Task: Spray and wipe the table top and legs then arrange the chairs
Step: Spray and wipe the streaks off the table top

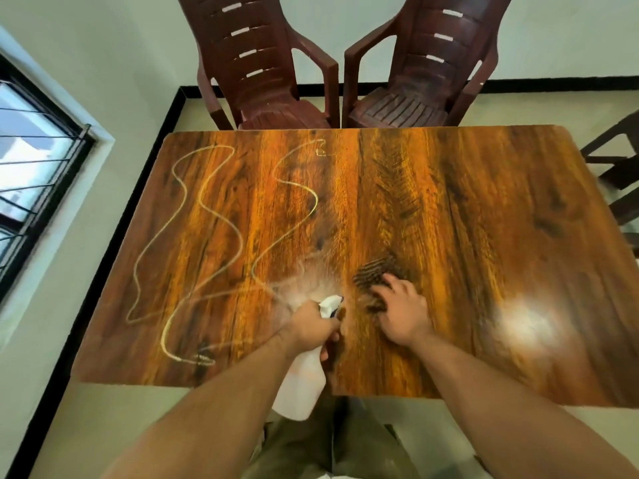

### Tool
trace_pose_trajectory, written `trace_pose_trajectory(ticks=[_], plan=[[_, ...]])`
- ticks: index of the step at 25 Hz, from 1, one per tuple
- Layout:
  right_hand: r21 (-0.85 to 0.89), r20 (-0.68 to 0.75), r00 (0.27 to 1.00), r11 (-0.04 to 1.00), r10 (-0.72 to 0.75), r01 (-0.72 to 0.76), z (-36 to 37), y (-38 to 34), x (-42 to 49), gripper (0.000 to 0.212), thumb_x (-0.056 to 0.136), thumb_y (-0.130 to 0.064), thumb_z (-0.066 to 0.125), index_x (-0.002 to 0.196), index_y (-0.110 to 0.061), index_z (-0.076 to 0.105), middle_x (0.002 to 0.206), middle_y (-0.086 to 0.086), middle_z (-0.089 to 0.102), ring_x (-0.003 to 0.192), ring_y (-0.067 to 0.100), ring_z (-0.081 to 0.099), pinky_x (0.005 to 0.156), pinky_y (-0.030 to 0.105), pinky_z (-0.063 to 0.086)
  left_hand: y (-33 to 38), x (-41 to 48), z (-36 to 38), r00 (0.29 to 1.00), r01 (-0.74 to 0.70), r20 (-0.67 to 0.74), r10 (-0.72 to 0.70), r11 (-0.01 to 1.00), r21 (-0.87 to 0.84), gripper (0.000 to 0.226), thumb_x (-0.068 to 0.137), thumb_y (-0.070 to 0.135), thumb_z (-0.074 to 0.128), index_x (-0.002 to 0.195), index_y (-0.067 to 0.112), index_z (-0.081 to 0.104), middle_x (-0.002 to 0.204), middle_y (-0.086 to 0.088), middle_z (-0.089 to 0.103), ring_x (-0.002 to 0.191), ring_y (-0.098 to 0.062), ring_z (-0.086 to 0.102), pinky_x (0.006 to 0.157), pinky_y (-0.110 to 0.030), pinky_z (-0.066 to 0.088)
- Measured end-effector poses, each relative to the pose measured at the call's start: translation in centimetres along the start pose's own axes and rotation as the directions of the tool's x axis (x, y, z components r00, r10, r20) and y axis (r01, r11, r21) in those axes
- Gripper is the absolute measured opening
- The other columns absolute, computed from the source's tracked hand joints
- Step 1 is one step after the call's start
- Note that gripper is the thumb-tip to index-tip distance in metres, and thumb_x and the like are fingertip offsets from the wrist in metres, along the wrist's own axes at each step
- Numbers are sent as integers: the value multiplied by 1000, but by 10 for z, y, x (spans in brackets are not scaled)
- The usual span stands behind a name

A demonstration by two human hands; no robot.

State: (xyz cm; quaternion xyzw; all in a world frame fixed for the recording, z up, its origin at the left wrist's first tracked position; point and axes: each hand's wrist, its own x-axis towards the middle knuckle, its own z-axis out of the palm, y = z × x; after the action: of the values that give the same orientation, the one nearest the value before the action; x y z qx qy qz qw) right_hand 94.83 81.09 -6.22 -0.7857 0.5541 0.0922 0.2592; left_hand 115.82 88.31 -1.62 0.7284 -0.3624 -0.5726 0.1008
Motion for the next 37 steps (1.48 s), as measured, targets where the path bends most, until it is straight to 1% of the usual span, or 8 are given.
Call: trace_pose_trajectory(ticks=[4,10,17,22,27,31,35,37], plan=[[-28,191,880,894,-435,448,23,0,-73,54,83,-37,56,137,-42,51,161,-12,26,146,15,19,119,46,20,-11,-20,12,999,-43,-9,44,998,47,12,93,13,58,99,5,63,91,-10,79,43,-21,62,58,-39,59],[153,-113,990,986,78,-61,40,8,-80,49,89,-32,65,138,-35,57,158,-5,34,143,23,27,117,44,25,-48,-43,20,999,-24,-45,30,992,124,9,94,14,62,97,7,66,87,-10,78,52,-24,66,63,-42,61],[11,102,879,884,-467,468,61,4,-111,46,88,-29,58,133,-39,60,157,-12,36,144,15,27,118,42,23,-50,-66,22,990,-44,-126,64,988,151,14,91,7,59,78,6,65,85,-16,77,38,-8,60,59,-33,57],[47,-184,982,998,40,-31,66,39,-128,48,93,-36,59,140,-35,54,158,-4,36,145,23,26,115,49,28,-62,-68,23,987,-37,-148,56,991,131,15,93,9,60,78,10,64,85,-12,76,38,-1,58,67,-32,56],[-6,-25,933,934,-358,358,86,-13,-123,47,92,-39,57,139,-40,51,160,-10,28,147,18,20,118,45,21,-75,-68,26,997,20,-80,-2,976,219,22,90,17,65,97,-3,68,88,-13,75,48,-12,60,55,-30,52],[41,-88,972,975,-216,220,98,-14,-126,51,91,-37,57,141,-31,50,164,-5,23,151,20,16,122,46,16,-77,-72,21,1000,13,-7,-11,970,241,21,89,17,64,101,0,69,92,-15,77,51,-15,64,66,-36,58],[69,-58,930,928,-362,366,108,-25,-130,48,92,-24,57,140,-25,52,163,-7,27,152,16,17,125,47,11,-80,-79,5,997,69,-37,-63,973,219,18,98,20,60,90,3,62,84,-16,73,46,-17,62,49,-28,53],[140,-157,958,954,-242,264,94,-28,-106,43,96,-21,55,138,-21,53,161,-3,34,150,18,24,125,46,15,-83,-78,-9,994,77,-91,-62,982,171,22,101,23,59,86,8,61,85,-16,72,43,-13,58,45,-24,51]])
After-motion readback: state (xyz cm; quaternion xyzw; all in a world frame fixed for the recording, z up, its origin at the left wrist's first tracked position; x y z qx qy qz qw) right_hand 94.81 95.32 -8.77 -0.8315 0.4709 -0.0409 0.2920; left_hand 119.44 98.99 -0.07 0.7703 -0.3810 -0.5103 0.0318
